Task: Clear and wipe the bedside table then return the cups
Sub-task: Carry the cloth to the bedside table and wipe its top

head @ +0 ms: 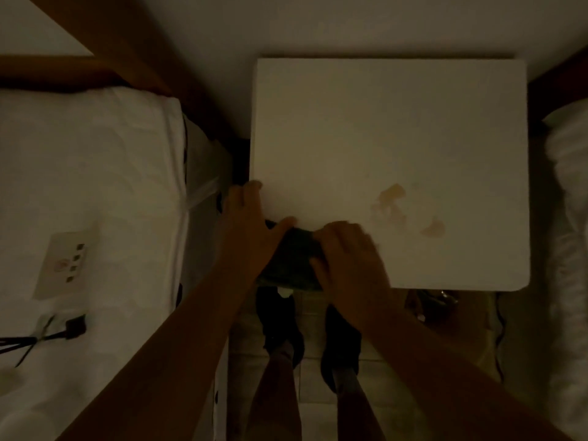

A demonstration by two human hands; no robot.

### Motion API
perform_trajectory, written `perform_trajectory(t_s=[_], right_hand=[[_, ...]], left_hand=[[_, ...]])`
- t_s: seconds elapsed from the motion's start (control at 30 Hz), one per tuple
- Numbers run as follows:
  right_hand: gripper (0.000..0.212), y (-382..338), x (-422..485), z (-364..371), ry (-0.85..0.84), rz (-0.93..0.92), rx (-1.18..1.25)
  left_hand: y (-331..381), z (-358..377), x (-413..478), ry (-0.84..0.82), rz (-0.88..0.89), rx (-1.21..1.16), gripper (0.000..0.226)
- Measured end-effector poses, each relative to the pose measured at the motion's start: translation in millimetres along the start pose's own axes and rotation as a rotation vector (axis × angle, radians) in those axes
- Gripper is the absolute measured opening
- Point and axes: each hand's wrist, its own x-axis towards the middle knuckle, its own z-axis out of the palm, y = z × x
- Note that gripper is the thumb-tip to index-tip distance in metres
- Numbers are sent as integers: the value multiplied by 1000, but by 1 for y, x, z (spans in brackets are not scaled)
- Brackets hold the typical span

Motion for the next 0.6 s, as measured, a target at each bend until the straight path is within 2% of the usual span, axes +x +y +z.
perform_trajectory(t_s=[0.07, 0.13, 0.2, 0.27, 0.4, 0.5, 0.6], right_hand=[[39, -7, 1, 21, -42, -173, -8], [51, -5, 6, 36, -167, -261, -69], [58, 3, 11, 47, -246, -314, -134], [63, 9, 17, 54, -262, -323, -141], [66, 29, 39, 50, -171, -145, -224], [68, 64, 62, 32, -100, 23, -300], [70, 104, 71, 12, -52, 144, -351]], left_hand=[[16, 4, 23, 59, 134, 169, 78], [29, 6, 45, 98, 239, 256, 65], [37, 7, 67, 143, 278, 195, 52], [43, 6, 83, 189, 238, 131, 47], [51, 19, 81, 183, 171, 276, 53], [56, 38, 67, 135, 108, 399, 65], [58, 50, 64, 158, 78, 440, 71]])
